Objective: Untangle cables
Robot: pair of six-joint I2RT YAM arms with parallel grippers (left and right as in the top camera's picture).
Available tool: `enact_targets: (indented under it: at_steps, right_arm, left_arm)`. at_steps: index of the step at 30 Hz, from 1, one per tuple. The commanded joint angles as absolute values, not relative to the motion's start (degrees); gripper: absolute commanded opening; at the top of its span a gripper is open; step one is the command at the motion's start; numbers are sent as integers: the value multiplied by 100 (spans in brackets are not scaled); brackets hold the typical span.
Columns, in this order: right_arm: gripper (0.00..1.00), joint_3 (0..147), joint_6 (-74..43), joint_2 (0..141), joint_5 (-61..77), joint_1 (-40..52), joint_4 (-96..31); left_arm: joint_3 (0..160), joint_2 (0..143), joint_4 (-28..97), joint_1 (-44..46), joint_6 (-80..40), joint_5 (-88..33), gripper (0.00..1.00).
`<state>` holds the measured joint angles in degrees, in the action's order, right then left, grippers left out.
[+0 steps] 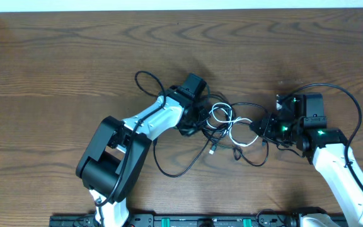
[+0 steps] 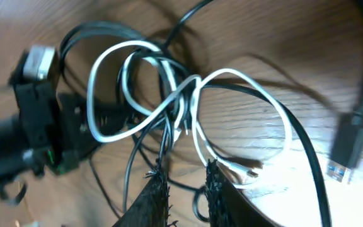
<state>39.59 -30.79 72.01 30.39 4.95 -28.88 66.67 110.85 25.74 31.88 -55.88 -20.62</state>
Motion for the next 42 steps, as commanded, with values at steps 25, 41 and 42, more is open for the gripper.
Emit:
enact_targets:
  at_steps: [25, 41, 42]
  right_arm:
    - [28, 4047, -3081, 7229, 4965, 1009, -749]
    - [39, 4047, -4049, 7249, 3409, 1247, -1243]
    - [39, 4047, -4049, 7271, 3385, 1247, -1243]
  left_arm:
    - [6650, 9913, 2322, 3632, -2742, -808, 8]
    - [6650, 9909, 2340, 3686, -2679, -854, 7]
    - [6650, 9909, 2338, 3715, -2679, -854, 7]
